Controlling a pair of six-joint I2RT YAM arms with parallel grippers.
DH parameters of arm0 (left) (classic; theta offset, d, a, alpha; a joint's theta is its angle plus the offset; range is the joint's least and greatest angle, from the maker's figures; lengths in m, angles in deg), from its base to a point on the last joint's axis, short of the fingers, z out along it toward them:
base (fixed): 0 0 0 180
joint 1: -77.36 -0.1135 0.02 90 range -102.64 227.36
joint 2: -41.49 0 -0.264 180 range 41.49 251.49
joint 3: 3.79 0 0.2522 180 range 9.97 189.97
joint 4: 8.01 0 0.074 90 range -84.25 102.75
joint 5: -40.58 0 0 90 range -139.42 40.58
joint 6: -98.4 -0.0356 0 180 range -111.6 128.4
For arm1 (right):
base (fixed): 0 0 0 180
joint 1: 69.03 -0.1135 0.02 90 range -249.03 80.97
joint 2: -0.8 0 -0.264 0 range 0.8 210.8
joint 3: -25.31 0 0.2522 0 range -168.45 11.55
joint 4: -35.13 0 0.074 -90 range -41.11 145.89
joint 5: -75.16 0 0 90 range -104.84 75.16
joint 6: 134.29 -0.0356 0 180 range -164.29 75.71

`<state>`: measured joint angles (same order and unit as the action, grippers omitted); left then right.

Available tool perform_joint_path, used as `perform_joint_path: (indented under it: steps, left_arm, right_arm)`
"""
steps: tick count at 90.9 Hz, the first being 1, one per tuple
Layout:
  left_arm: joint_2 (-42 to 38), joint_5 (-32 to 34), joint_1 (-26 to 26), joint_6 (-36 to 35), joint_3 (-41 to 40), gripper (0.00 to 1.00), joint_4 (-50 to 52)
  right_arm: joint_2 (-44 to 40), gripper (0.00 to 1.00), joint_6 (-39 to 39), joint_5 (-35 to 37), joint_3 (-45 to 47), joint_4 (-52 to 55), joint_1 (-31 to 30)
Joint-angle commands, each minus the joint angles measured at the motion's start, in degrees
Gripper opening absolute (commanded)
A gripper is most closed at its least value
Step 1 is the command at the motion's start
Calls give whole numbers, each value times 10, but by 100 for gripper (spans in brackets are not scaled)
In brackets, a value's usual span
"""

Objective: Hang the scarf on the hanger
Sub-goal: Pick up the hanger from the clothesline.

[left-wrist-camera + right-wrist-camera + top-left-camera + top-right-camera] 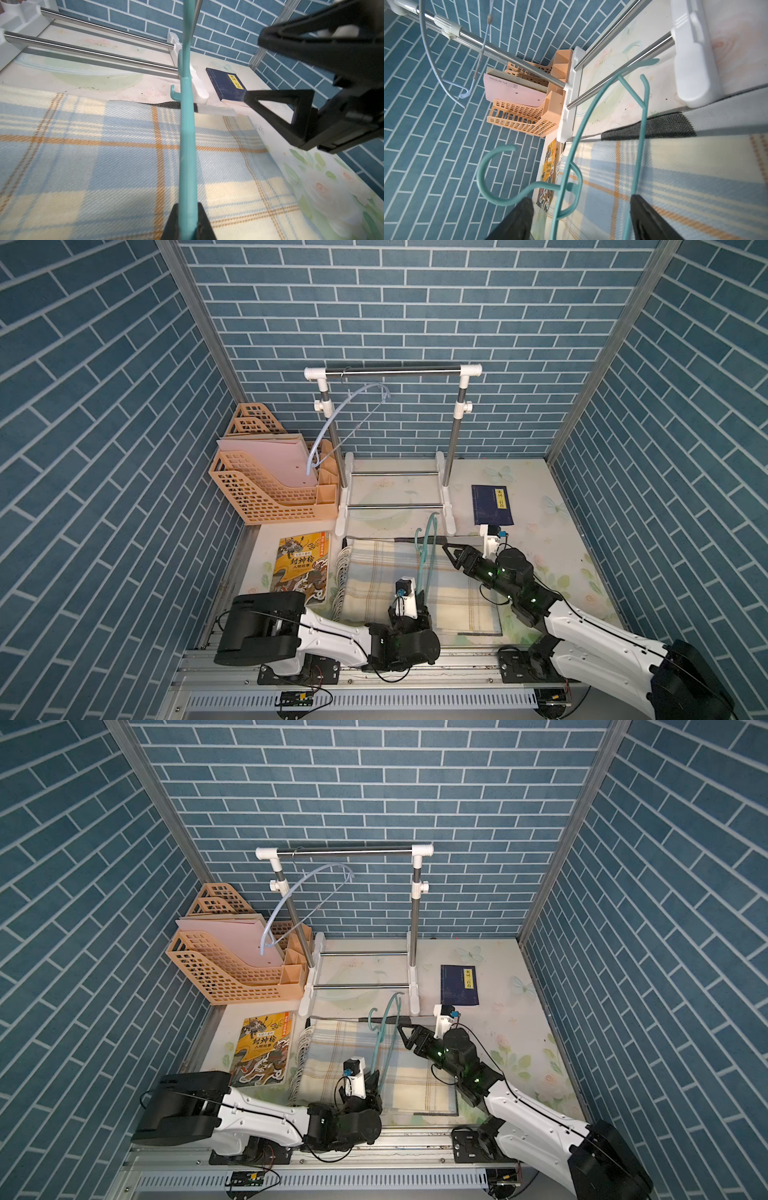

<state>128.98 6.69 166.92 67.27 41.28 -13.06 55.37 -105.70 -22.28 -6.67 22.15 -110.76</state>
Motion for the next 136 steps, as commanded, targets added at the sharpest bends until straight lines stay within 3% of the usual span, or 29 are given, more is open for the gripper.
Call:
perform_joint_path:
  steps: [1,23,38,49,58,67,77,88,101,118,125,136]
  left_arm:
    - [9,6,4,-11,5,0,-8]
    - [19,1,4,-35,4,0,-21]
    - [18,-1,4,-36,-3,0,-25]
    - [18,-2,4,-40,-4,0,-25]
    - [21,-5,4,-51,1,0,-28]
    - [19,-9,4,-64,10,28,-17]
    - [8,-12,4,-76,13,43,-11]
    - [-10,-21,4,-84,28,57,19]
    - [-41,-41,4,-83,76,85,128]
    - [-113,-60,-10,-116,152,89,270]
    - [-146,-100,-50,-115,175,87,302]
    - [-180,-219,-141,-108,203,81,324]
  right_arm:
    - [41,77,-28,-18,-37,-52,-2]
    - [170,75,-75,-57,-84,-116,2]
    - [244,68,-121,-75,-93,-171,2]
    - [263,54,-127,-75,-95,-183,2]
    - [269,34,-127,-75,-93,-182,1]
    - [268,17,-126,-72,-87,-181,3]
    - [270,6,-126,-72,-83,-180,4]
    - [269,1,-125,-70,-80,-179,5]
    - [267,1,-122,-67,-83,-168,5]
    - [272,2,-118,-64,-86,-157,5]
    - [275,2,-118,-64,-87,-156,5]
    - [278,2,-116,-64,-90,-153,5]
